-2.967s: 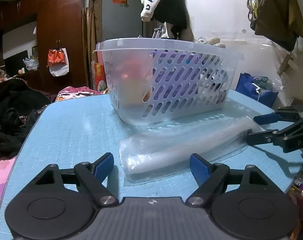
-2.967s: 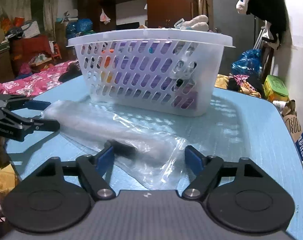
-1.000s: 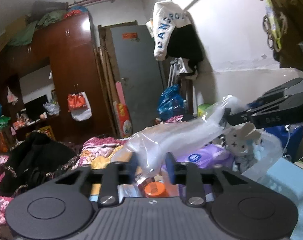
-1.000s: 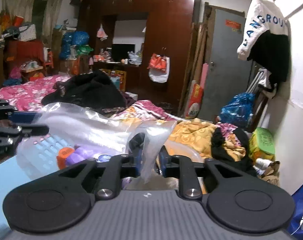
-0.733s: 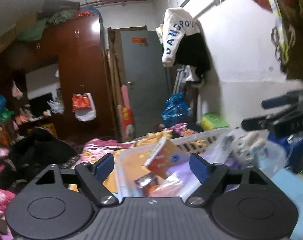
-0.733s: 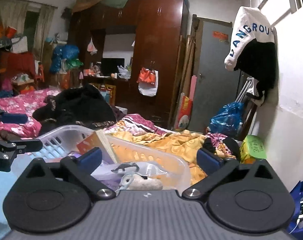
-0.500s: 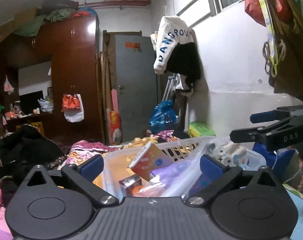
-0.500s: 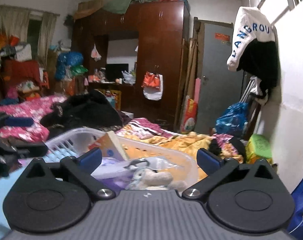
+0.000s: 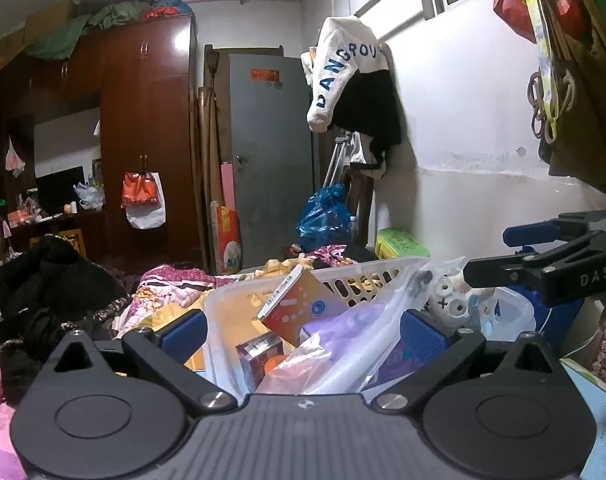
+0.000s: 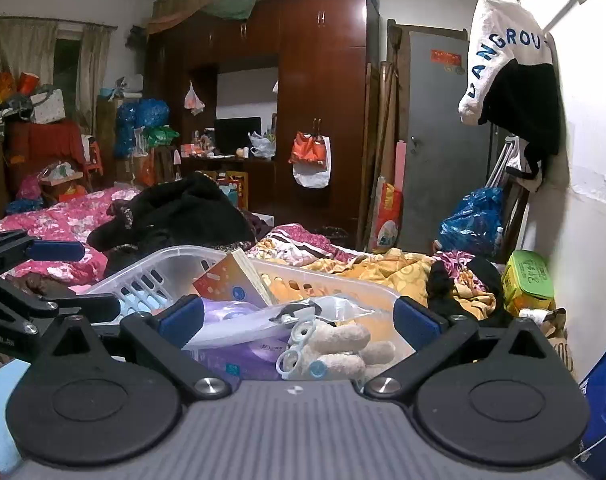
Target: Organize objects
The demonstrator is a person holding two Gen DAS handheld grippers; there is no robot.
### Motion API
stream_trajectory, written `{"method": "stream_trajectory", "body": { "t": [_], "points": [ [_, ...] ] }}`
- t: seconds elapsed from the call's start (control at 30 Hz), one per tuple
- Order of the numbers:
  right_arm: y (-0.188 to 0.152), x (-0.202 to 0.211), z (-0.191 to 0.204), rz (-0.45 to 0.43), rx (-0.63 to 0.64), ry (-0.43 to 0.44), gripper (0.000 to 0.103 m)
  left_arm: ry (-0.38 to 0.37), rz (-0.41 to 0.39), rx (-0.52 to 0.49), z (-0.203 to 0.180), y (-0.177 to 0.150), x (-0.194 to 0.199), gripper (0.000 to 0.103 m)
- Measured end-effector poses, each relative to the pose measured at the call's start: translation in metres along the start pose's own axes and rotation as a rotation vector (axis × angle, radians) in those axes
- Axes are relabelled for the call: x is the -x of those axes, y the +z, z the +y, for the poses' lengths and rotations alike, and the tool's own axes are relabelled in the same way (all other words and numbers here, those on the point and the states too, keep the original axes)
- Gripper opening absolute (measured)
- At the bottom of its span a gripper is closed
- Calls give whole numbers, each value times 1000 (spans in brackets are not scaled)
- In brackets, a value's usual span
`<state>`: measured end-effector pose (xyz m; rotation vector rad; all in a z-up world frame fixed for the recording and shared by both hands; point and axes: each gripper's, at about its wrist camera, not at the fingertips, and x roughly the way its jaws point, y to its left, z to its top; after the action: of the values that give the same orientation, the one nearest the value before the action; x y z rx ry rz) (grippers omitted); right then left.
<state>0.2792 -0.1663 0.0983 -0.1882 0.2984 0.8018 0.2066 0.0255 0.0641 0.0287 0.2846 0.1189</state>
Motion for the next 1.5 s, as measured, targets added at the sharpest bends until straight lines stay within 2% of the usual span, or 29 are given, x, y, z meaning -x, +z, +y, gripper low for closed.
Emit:
{"method": "stream_trajectory", "body": {
  "t": [0.2,0.3,0.33,0.4,0.5,0.57,0.6,0.67,0.7,0.8,0.9,1.0,1.13,1.5],
  "points": [
    [-1,11,4,-12,-11,8,103,2,-26,1,0,-2,14,103],
    [-3,24,7,-8,-39,-5,103,3,-9,11,0,-4,27,103],
    [-4,27,10,15,-50,-35,103,2,-2,15,-1,-5,33,103],
    [-8,35,20,54,-44,-154,103,-6,6,20,-3,-7,45,103],
    [-19,49,45,83,100,-318,103,-29,-8,22,-8,-14,71,103],
    [-29,61,60,100,211,-374,103,-34,-19,34,-10,-19,90,103],
    [-35,69,65,73,221,-388,103,-38,-25,37,-12,-21,98,103],
    [-46,83,72,24,169,-378,103,-36,-27,48,-15,-27,112,103],
    [-49,89,72,11,124,-346,103,-40,-21,43,-17,-30,115,103],
    [-55,101,62,-22,-37,-169,103,-47,-15,49,-19,-37,119,103],
    [-58,98,50,6,-130,-78,103,-48,1,64,-17,-39,114,103],
    [-60,94,38,20,-182,-70,103,-60,35,86,-17,-42,104,103],
    [-63,93,39,25,-173,-106,103,-54,57,74,-27,-47,100,103],
    [-72,102,50,29,-148,-112,103,-55,59,56,-37,-47,103,103]
  ]
}}
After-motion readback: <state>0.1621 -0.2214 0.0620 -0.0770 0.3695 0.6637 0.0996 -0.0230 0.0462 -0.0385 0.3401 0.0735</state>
